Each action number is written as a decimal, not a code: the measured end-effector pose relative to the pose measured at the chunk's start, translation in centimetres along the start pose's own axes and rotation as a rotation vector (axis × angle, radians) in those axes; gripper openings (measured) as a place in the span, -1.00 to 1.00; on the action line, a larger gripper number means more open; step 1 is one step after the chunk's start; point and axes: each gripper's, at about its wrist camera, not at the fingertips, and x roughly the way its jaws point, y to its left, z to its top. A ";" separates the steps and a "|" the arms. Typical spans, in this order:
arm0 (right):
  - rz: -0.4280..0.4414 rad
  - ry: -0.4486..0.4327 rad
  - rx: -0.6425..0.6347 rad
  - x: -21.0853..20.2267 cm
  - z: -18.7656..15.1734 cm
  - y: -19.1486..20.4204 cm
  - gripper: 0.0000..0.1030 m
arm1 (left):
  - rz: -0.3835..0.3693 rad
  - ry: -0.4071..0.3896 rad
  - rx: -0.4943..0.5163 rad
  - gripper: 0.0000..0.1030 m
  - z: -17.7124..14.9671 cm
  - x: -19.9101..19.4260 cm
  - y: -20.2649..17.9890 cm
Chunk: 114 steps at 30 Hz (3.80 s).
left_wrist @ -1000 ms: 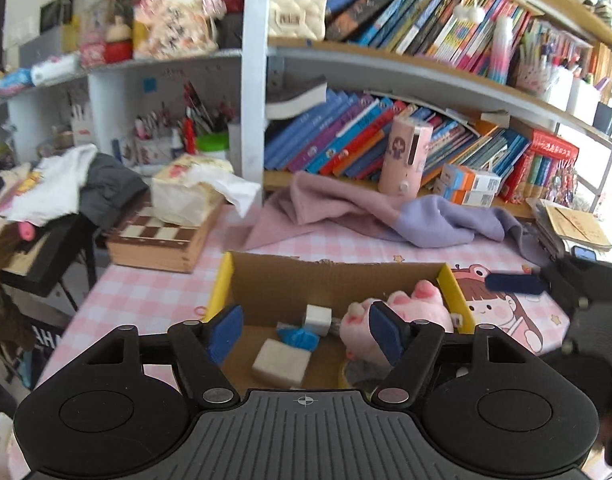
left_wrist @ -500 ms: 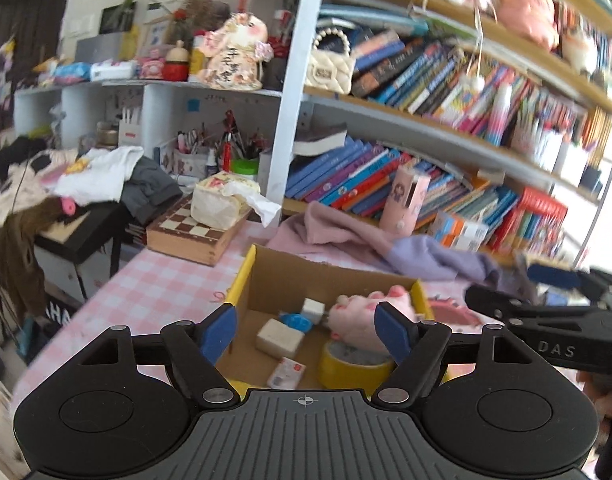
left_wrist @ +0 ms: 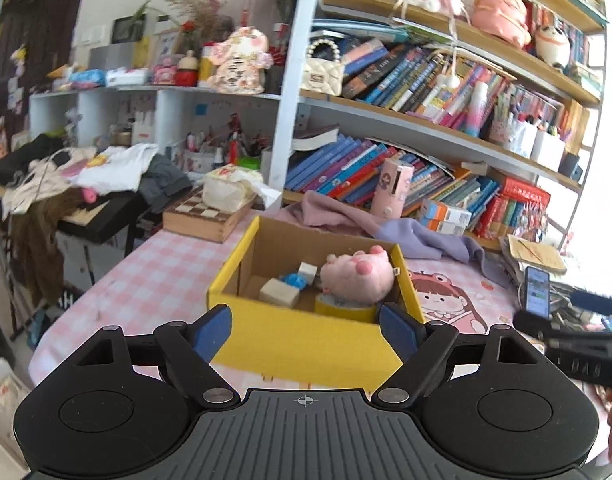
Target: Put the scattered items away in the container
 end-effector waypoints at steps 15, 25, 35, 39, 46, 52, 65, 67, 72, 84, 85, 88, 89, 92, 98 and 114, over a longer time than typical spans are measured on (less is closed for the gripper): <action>-0.035 0.098 0.050 -5.0 -6.3 1.0 0.86 | 0.188 0.076 0.011 0.76 -6.4 -2.1 -0.8; -0.036 0.136 0.066 -6.5 -8.3 0.3 0.89 | 0.143 0.102 0.155 0.84 -7.6 -2.4 -4.0; -0.028 0.183 0.096 -7.1 -9.0 -0.3 0.90 | 0.140 0.116 0.193 0.90 -8.2 -3.4 -4.8; -0.021 0.184 0.083 -7.2 -8.9 -0.3 0.93 | 0.128 0.131 0.209 0.90 -8.3 -3.2 -5.4; -0.044 0.195 0.116 -7.0 -9.1 -1.1 0.94 | 0.096 0.138 0.250 0.91 -8.5 -2.8 -6.5; -0.042 0.193 0.114 -7.1 -9.1 -1.3 0.94 | 0.093 0.152 0.256 0.92 -8.5 -2.5 -6.7; -0.030 0.201 0.112 -7.4 -9.4 -1.1 0.96 | 0.067 0.176 0.247 0.92 -8.9 -2.5 -6.6; -0.032 0.200 0.114 -7.4 -9.4 -1.1 0.97 | 0.070 0.177 0.243 0.92 -8.8 -2.5 -6.6; -0.030 0.199 0.112 -7.4 -9.4 -1.1 1.00 | 0.070 0.173 0.240 0.92 -8.8 -2.6 -6.4; -0.020 0.201 0.100 -7.6 -9.2 -0.6 1.00 | 0.074 0.181 0.229 0.93 -8.7 -2.6 -6.1; -0.020 0.200 0.094 -7.6 -9.2 -0.4 1.00 | 0.073 0.180 0.230 0.93 -8.7 -2.6 -6.1; -0.020 0.200 0.084 -7.7 -9.3 -0.2 1.00 | 0.071 0.178 0.231 0.93 -8.7 -2.6 -6.2; -0.021 0.200 0.087 -7.7 -9.3 -0.2 1.00 | 0.071 0.178 0.232 0.93 -8.7 -2.6 -6.3; -0.028 0.207 0.102 -7.6 -9.4 -0.3 1.00 | 0.070 0.183 0.228 0.93 -8.8 -2.6 -6.2; -0.045 0.211 0.137 -7.4 -9.4 -1.1 1.00 | 0.069 0.186 0.230 0.93 -8.8 -2.5 -6.1; -0.059 0.219 0.140 -7.1 -9.3 -1.2 1.00 | 0.049 0.201 0.242 0.93 -8.9 -1.8 -6.3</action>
